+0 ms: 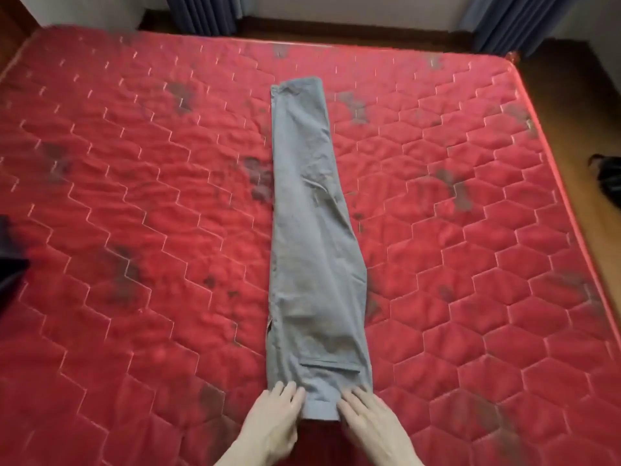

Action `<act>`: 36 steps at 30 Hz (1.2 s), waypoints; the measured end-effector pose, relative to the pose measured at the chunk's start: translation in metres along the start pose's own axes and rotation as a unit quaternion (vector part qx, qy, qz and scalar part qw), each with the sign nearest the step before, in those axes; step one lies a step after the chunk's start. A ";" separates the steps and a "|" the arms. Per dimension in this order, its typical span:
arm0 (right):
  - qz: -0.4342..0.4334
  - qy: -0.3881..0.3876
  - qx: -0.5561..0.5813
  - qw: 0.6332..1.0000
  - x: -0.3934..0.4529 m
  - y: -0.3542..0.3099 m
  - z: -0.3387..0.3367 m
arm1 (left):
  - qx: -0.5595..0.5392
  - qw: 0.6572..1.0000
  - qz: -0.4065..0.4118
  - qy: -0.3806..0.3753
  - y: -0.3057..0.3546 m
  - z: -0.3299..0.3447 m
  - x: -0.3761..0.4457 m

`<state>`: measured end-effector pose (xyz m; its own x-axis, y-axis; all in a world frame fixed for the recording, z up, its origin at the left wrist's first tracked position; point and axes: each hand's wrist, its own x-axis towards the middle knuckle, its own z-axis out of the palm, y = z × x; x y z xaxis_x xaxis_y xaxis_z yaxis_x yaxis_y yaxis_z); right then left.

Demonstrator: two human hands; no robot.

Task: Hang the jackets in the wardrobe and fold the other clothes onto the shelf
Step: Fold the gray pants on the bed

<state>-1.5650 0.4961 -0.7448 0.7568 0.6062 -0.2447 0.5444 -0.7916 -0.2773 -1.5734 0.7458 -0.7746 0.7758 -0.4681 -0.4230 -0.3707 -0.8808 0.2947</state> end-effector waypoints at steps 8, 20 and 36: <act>0.071 0.129 0.042 0.988 0.069 0.004 0.017 | -0.036 0.983 -0.073 0.165 0.000 -0.019 0.044; 0.070 0.027 0.008 0.997 0.115 0.069 0.066 | -0.038 0.983 -0.032 0.179 -0.065 0.044 0.078; -0.169 -0.023 -0.137 0.976 0.083 0.117 0.041 | 0.150 0.966 0.177 0.117 -0.118 0.026 0.057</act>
<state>-1.4531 0.4564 -0.8354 0.5032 0.8345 -0.2245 0.8416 -0.5322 -0.0916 -1.4986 0.8213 -0.8553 0.6551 -0.7451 -0.1256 -0.7374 -0.6666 0.1090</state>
